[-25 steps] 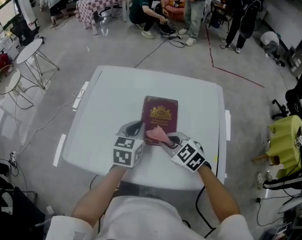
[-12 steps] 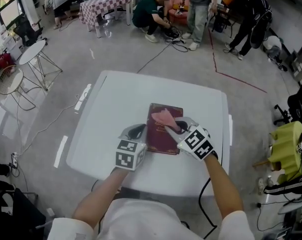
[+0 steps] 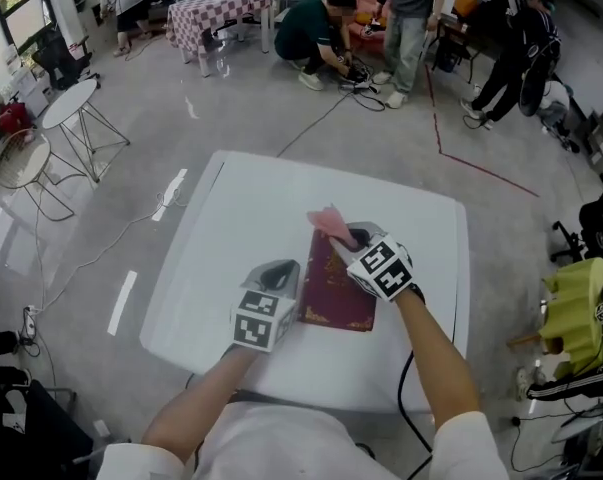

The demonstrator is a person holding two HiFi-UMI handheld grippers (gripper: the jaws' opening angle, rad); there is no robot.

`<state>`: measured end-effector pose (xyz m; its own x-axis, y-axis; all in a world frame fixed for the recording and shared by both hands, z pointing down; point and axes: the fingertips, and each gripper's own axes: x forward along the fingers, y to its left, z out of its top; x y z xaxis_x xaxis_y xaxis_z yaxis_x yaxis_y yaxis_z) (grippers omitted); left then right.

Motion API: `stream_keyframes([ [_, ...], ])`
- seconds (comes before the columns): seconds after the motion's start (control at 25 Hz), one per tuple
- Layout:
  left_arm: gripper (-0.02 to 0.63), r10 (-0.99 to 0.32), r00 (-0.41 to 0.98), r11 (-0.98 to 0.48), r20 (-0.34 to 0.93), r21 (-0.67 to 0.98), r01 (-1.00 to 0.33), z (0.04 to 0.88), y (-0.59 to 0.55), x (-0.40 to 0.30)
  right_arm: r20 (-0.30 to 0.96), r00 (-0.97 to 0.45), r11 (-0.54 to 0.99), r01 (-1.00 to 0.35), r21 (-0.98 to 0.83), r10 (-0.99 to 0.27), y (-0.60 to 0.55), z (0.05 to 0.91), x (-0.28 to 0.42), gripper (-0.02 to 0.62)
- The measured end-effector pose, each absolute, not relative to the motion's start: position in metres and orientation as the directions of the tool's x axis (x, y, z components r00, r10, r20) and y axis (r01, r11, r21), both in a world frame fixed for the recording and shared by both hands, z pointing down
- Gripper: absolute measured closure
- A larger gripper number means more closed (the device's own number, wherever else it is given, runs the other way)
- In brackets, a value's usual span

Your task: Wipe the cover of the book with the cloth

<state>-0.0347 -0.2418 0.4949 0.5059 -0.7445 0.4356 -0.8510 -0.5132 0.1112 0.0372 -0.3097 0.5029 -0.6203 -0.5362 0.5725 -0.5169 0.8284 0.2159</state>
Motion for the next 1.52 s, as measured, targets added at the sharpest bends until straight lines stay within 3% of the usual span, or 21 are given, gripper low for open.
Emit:
stream_keyframes([
  [0.52,0.600,-0.724,0.526,-0.534,0.446,0.120,-0.837,0.505,-0.251,-0.037,0.600,-0.600,0.828,-0.520,0.210,-0.530,-0.327,0.533,0.027,0.549],
  [1.52,0.600,-0.776,0.469,-0.463,0.422,0.123,-0.878,0.498,-0.218,-0.049,0.612,-0.703,0.919,-0.380,0.107,-0.362,-0.213,0.537,0.004,0.549],
])
